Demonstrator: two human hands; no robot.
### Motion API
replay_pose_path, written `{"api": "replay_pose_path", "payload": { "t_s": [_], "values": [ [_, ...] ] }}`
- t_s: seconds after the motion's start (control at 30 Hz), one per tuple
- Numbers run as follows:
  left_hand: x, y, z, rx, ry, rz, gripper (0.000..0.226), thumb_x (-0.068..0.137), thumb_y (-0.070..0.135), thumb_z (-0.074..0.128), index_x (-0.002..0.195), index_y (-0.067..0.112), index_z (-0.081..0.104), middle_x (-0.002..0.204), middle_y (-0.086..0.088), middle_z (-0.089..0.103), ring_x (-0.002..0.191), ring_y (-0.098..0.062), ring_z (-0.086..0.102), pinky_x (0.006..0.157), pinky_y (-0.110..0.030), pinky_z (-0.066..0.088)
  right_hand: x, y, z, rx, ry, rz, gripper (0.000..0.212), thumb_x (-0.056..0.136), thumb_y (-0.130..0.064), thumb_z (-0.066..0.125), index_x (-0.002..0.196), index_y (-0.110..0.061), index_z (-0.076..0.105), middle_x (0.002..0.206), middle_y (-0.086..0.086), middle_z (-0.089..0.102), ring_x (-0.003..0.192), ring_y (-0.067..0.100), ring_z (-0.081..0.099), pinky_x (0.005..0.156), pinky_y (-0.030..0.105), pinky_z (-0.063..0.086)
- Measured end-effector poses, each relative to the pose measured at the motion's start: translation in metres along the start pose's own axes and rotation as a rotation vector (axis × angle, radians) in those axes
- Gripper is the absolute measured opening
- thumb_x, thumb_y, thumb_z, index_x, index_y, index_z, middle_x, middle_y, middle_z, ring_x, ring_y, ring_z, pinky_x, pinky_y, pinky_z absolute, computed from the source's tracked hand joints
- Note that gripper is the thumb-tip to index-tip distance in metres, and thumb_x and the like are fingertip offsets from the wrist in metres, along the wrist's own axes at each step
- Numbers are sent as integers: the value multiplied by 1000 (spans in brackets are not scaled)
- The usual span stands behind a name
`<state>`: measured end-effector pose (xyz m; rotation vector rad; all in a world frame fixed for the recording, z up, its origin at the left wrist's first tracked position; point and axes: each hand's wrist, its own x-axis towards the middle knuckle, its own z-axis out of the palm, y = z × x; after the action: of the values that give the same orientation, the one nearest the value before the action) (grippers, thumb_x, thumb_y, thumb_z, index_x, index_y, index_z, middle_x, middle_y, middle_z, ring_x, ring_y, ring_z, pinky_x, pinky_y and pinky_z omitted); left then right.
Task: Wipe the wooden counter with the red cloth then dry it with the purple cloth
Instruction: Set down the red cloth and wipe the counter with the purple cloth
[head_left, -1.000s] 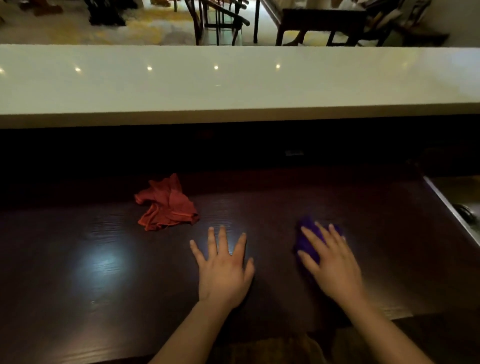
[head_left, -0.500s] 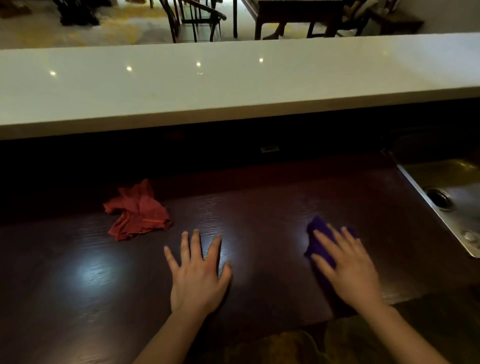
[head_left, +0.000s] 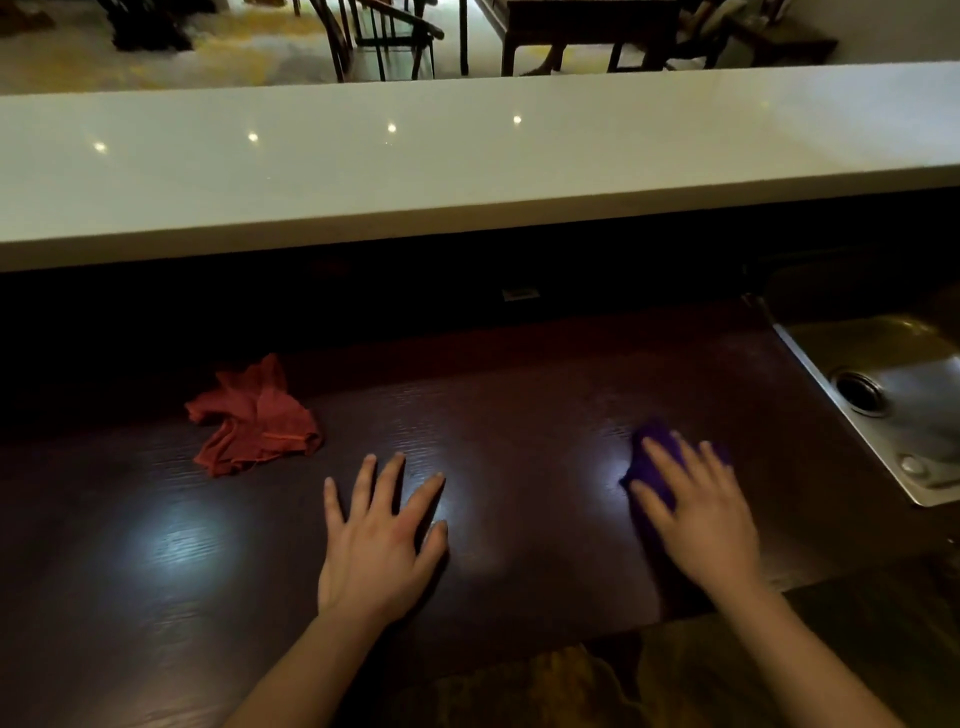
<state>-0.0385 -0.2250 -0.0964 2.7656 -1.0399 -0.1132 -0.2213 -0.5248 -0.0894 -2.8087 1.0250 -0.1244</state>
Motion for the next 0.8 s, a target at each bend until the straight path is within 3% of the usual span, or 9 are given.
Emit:
{"api": "replay_pose_path", "payload": {
  "t_s": [0.1, 0.13, 0.27, 0.33, 0.5, 0.63, 0.7, 0.8],
  "values": [
    [1, 2, 1, 20, -4, -5, 53, 91, 60, 32, 142, 47, 35, 158, -6, 31, 149, -29, 11, 115, -65, 4, 29, -28, 2, -9, -1, 217, 60, 91, -64, 36, 145, -41, 32, 159, 0, 25, 145, 36, 18, 117, 52, 17],
    [1, 2, 2, 23, -5, -5, 53, 91, 60, 32, 142, 46, 35, 157, -6, 31, 149, -30, 11, 115, -65, 4, 27, -43, 5, -21, 3, 177, 58, 91, -64, 38, 145, -42, 34, 160, -1, 24, 145, 37, 18, 117, 53, 17],
    [11, 10, 0, 5, -32, -54, 52, 87, 64, 31, 135, 44, 40, 154, -8, 34, 147, -33, 13, 113, -68, 6, -23, -57, 19, -9, -34, -304, 56, 91, -67, 34, 143, -48, 31, 158, -9, 28, 145, 30, 23, 116, 49, 23],
    [19, 23, -1, -41, -30, -146, 53, 85, 65, 27, 130, 42, 43, 150, -10, 34, 145, -35, 13, 112, -69, 7, -24, -25, 13, 7, -56, -342, 57, 91, -67, 33, 144, -48, 29, 156, -10, 32, 146, 24, 23, 117, 45, 24],
    [18, 40, 11, -28, 20, -209, 57, 87, 60, 27, 136, 36, 42, 150, -18, 33, 146, -38, 9, 112, -70, 1, 35, 44, -5, -1, -3, 122, 60, 91, -63, 34, 145, -38, 34, 156, 2, 34, 144, 31, 24, 117, 49, 21],
    [21, 40, 12, 7, 11, -205, 57, 87, 59, 30, 137, 35, 40, 153, -18, 30, 147, -38, 8, 111, -71, 2, 76, 16, -8, 7, -1, 276, 59, 92, -64, 33, 146, -40, 32, 160, 0, 23, 145, 38, 18, 117, 53, 16],
    [21, 42, 10, 13, 1, -207, 59, 86, 60, 28, 138, 35, 40, 154, -18, 29, 147, -37, 7, 112, -71, 2, 64, -19, 4, -27, 6, 123, 57, 92, -64, 36, 144, -42, 35, 160, -2, 24, 144, 38, 20, 116, 52, 19],
    [20, 42, 7, 25, -6, -214, 62, 86, 61, 25, 139, 35, 41, 154, -17, 29, 147, -36, 7, 112, -70, 3, 7, -47, 20, -34, -16, -323, 55, 91, -65, 35, 143, -46, 34, 157, -6, 30, 143, 34, 26, 115, 49, 24]
  ]
}}
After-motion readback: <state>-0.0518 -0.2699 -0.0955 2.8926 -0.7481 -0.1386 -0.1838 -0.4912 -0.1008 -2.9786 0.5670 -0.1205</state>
